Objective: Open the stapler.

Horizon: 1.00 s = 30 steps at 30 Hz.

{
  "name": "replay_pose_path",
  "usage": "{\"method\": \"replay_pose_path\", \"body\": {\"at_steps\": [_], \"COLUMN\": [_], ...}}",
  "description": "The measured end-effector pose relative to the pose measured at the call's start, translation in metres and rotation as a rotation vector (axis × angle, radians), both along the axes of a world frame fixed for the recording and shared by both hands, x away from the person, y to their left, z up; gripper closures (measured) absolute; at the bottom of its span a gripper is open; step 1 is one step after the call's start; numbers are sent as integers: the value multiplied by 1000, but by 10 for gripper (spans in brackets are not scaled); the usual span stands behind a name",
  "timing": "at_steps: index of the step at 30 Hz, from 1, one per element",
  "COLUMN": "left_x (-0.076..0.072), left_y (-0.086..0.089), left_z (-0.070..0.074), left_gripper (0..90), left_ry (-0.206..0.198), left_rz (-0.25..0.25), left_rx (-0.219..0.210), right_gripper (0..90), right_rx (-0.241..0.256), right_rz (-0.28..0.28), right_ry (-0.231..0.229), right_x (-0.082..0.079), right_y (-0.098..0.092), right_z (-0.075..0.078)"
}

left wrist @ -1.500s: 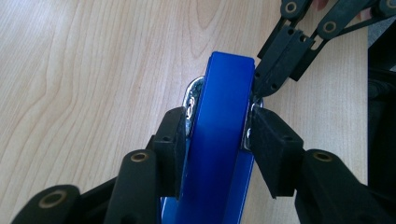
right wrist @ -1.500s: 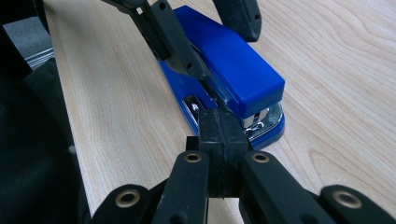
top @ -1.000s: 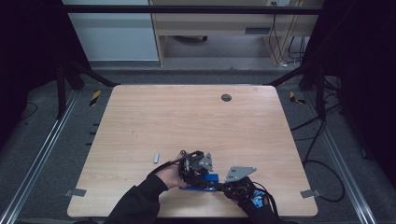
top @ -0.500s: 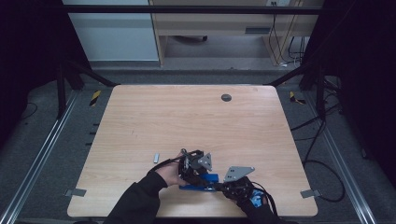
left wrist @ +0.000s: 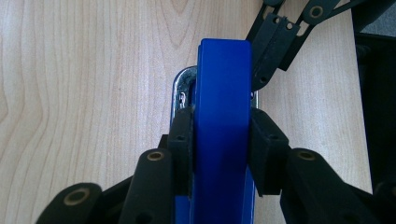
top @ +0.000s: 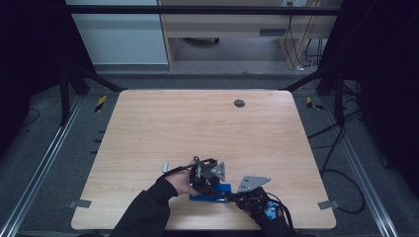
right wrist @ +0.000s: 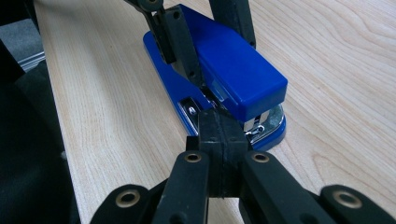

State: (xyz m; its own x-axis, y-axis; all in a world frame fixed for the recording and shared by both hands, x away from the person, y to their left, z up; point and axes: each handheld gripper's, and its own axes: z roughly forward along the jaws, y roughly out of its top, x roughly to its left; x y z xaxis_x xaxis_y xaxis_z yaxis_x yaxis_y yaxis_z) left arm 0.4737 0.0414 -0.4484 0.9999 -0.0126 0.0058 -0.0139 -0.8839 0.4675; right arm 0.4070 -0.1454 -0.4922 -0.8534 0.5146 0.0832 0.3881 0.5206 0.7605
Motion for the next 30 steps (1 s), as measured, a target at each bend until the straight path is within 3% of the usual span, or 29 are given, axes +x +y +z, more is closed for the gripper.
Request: {"method": "replay_pose_path", "body": {"at_steps": [13, 23, 30], "left_x": [3, 2, 2], "left_y": [-2, 1, 2], "left_z": [2, 0, 0], "left_gripper": [658, 661, 661], "left_ry": [5, 11, 9], "left_rz": [-19, -8, -14], "left_rx": [28, -10, -9], "right_gripper": [900, 900, 900], "right_rx": [11, 12, 19], "right_rz": [-28, -42, -43], "right_ry": [5, 24, 27], "right_x": [-1, 0, 0], "right_y": [0, 1, 1], "right_z": [-1, 0, -1]}}
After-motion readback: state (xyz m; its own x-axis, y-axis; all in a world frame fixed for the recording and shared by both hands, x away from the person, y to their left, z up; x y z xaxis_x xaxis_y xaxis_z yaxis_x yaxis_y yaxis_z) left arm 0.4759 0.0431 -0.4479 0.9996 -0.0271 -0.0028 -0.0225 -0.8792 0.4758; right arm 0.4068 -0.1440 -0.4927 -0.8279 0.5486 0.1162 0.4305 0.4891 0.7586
